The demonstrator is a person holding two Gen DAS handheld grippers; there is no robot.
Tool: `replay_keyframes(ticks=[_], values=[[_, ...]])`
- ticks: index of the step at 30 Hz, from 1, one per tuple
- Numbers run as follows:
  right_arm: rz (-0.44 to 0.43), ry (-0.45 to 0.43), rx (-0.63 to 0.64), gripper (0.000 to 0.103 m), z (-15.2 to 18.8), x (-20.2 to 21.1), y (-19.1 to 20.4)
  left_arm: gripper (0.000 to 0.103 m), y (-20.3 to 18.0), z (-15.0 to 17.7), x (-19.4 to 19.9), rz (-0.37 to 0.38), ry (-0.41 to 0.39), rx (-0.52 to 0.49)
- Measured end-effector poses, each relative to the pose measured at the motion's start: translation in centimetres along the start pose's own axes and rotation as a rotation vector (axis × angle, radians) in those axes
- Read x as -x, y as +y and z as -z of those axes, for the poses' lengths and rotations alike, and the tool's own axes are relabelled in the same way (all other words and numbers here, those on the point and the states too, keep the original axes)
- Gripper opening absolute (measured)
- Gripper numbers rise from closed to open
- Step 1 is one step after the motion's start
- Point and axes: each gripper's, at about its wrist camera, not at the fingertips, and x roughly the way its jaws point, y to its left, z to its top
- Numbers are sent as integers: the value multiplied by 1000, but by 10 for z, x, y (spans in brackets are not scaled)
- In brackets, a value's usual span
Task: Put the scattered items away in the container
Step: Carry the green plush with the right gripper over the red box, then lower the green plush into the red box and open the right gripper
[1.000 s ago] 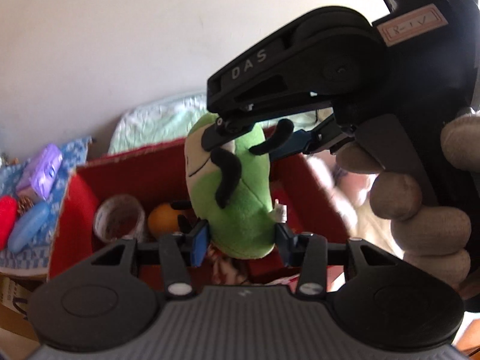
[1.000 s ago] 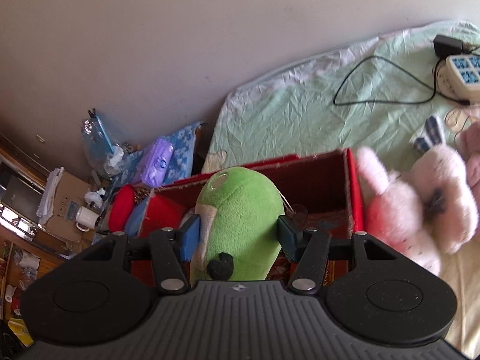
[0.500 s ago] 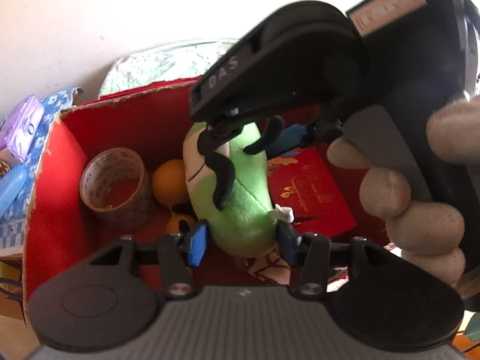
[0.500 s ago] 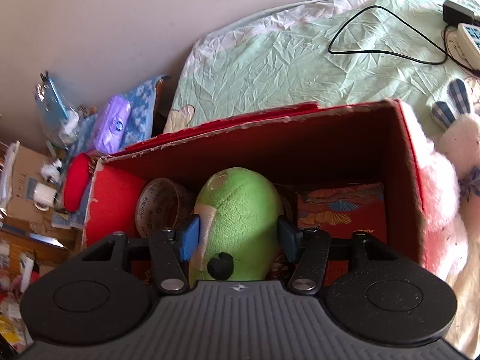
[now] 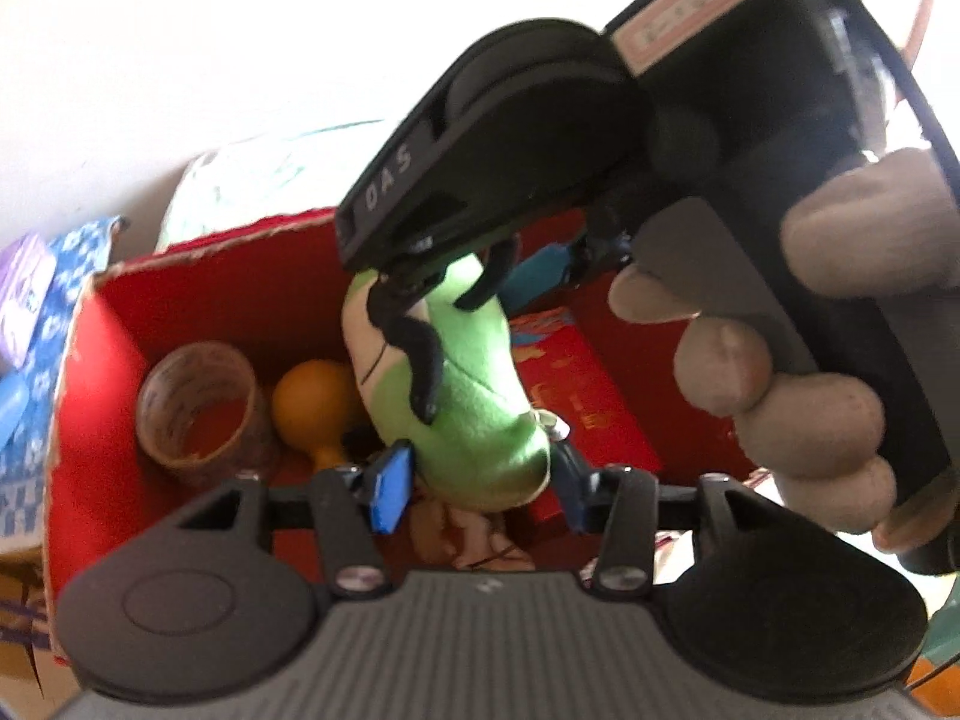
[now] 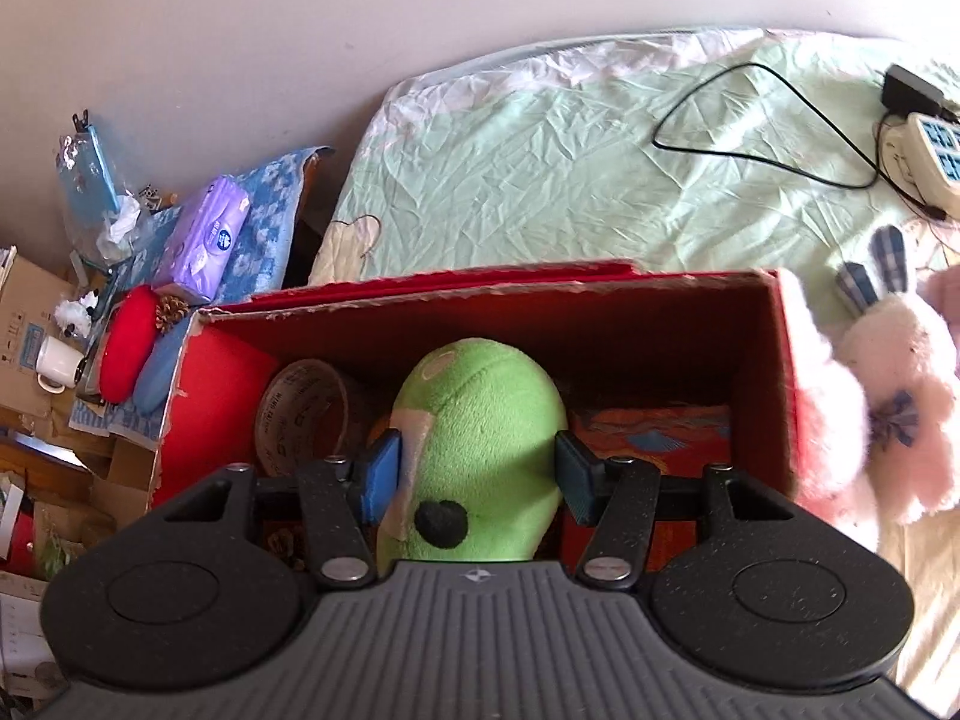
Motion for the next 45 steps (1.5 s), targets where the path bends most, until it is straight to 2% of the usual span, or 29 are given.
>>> replay_keyframes(ticks=[2,3,5,9,12,15,18,26,31,37,45], values=[[10,18,-14,58,1,-8,-6,49,-1,1,-7,-5,23,-5],[-11,22,-9,58,2,-14,-8,49,0,2,-11,-11,36,-5],[-42,2,-8,60,6,-18,-11,50,1,3,-15,-24,42,-14],[-31,-20,10,67,9,-18,-4,53,7,5,-17,-7,50,-3],[-31,-29,11,69,9,-12,-5,63,9,6,-12,-4,39,3],[-12,-58,24,70,10,-4,-5,68,7,5,-3,9,31,7],[-9,-76,31,76,10,-2,-6,79,4,5,3,7,15,-4],[-62,-84,-7,74,12,7,-15,80,3,5,13,0,-2,-10],[-58,-115,-7,76,14,17,-14,83,7,6,15,-8,-26,-19],[-78,-115,-79,75,14,21,-30,83,6,5,18,-16,-39,-19],[-93,-183,-117,74,18,48,-47,82,-2,-2,28,-26,-74,-21]])
